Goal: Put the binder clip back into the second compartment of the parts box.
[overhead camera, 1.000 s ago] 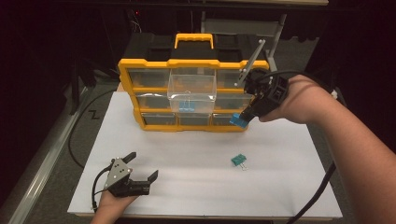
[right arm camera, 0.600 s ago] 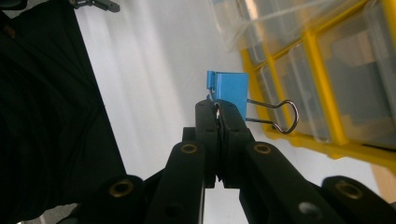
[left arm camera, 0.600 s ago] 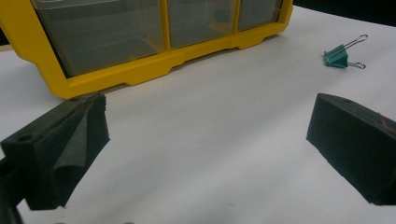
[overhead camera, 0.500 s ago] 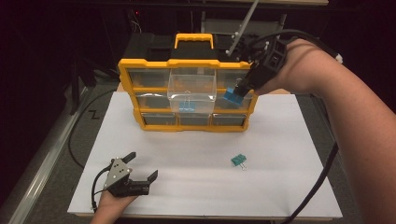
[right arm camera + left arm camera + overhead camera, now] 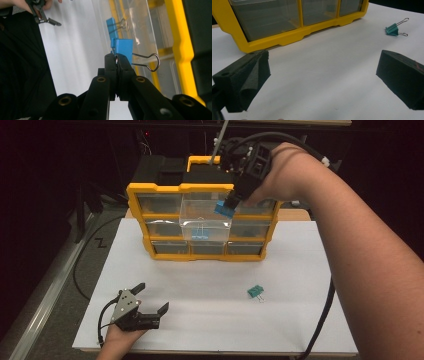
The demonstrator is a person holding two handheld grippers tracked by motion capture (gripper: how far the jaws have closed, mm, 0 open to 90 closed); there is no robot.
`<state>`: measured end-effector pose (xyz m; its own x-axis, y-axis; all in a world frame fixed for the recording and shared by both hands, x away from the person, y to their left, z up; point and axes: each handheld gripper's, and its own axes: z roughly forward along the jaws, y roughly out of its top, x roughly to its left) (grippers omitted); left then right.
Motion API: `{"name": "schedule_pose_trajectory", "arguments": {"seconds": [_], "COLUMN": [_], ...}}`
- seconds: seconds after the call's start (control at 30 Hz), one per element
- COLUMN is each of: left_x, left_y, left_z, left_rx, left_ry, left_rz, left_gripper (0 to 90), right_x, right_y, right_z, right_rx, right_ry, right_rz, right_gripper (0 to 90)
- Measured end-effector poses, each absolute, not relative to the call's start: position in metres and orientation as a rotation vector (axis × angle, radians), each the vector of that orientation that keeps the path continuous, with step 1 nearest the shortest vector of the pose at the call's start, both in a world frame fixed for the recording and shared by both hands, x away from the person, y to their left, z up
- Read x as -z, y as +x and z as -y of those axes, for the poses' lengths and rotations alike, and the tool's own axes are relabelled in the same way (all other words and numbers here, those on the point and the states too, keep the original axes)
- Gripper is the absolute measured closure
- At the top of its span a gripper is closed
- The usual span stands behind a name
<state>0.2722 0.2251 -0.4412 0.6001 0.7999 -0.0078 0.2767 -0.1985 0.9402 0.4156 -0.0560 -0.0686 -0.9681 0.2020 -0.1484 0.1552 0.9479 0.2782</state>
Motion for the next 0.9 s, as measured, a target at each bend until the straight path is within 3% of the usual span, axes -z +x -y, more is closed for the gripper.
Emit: {"name": "schedule_pose_trajectory", "arguments": {"seconds": [0.27, 0.83, 0.9], "left_x": [0.441, 0.441, 0.442], "left_y": [0.272, 0.272, 0.273], "left_z": [-0.225, -0.225, -0.225], "left_rx": [-0.609, -0.605, -0.607], "left_ry": [1.756, 1.763, 1.759], "left_rz": [-0.88, -0.878, -0.88], "left_gripper": [0.2, 0.2, 0.2], "right_x": [0.078, 0.112, 0.108], "right_y": [0.431, 0.448, 0.448], "right_z": [0.031, 0.023, 0.025], "right_rx": [-0.353, -0.258, -0.292], "right_ry": [0.25, 0.267, 0.293], "right_rz": [-2.935, -2.992, -2.968], "right_gripper": [89.9, 89.8, 68.9]}}
